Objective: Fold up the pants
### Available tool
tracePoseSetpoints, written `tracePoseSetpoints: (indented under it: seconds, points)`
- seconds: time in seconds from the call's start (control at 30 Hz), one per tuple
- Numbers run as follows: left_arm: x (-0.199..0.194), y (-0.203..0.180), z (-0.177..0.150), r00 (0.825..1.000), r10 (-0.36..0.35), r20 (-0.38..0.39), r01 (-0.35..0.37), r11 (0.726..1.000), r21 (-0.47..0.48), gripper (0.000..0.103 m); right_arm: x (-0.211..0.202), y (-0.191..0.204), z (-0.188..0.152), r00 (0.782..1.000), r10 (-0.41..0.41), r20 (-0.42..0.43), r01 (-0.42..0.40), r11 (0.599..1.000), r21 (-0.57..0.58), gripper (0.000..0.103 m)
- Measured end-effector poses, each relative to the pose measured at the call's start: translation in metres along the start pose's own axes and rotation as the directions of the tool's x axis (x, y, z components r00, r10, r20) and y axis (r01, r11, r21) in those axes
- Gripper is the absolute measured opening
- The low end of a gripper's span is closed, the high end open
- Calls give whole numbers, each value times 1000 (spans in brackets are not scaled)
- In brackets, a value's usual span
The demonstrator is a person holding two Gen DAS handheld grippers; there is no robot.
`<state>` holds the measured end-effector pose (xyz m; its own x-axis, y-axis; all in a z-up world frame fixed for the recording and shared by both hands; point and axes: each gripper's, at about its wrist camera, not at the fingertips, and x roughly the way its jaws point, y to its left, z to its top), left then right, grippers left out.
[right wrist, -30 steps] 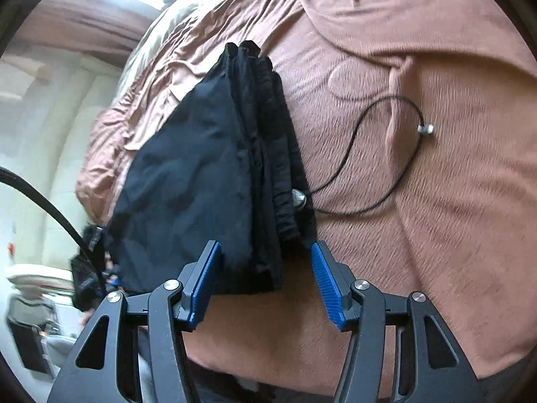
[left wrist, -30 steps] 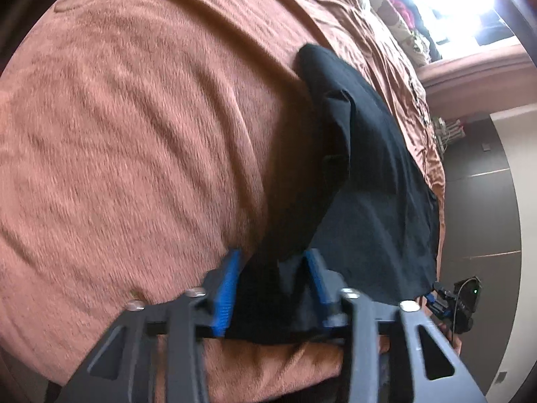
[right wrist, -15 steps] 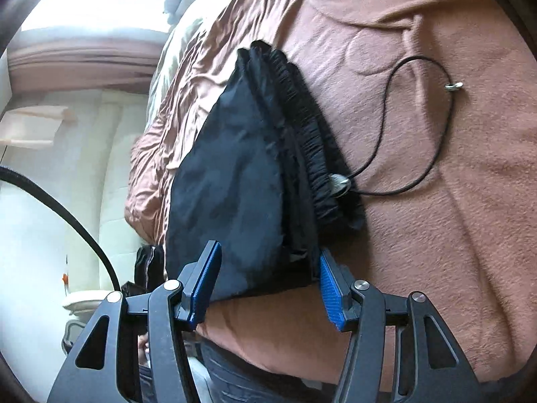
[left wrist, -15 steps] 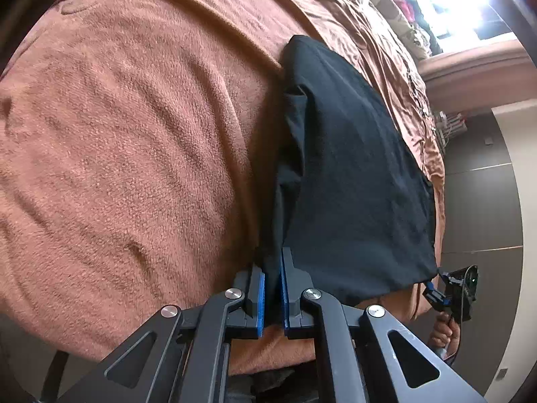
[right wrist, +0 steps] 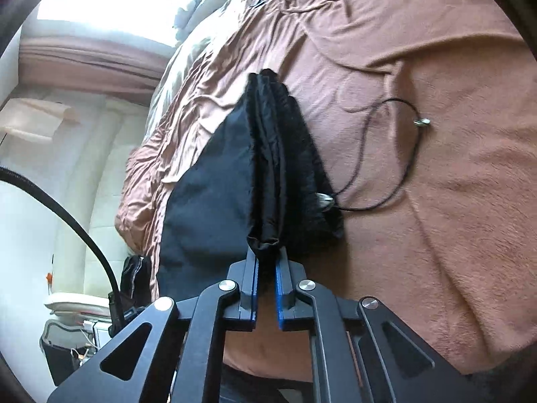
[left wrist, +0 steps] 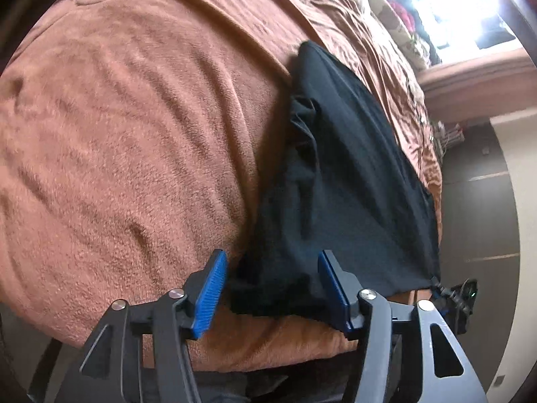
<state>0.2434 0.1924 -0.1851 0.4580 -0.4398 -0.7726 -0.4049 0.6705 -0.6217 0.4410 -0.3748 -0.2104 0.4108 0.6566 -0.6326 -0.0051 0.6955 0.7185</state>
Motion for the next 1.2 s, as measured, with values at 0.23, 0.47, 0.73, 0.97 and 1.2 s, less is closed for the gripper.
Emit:
tracePoseSetpoints:
  seconds: [0.23, 0.47, 0.73, 0.97, 1.2]
  points:
    - [-3, 21, -10, 989, -76, 127, 89, 991, -100, 62, -4, 1, -10, 999, -33, -4, 33, 999, -9, 4]
    - [9, 18, -17, 975, -131, 181, 153, 981, -117, 61, -9, 0, -15, 999, -34, 2, 34, 999, -16, 4]
    - [5, 16, -36, 975, -156, 158, 181, 971, -160, 9, -4, 3, -12, 998, -64, 4, 65, 997, -30, 5]
    - [7, 21, -32, 975, -140, 173, 171, 969, -177, 40, -5, 5, -13, 997, -75, 5, 75, 996, -45, 5]
    - [8, 23, -21, 954, -157, 254, 202, 966, -160, 57, -4, 6, -11, 996, -87, -2, 87, 995, -53, 5]
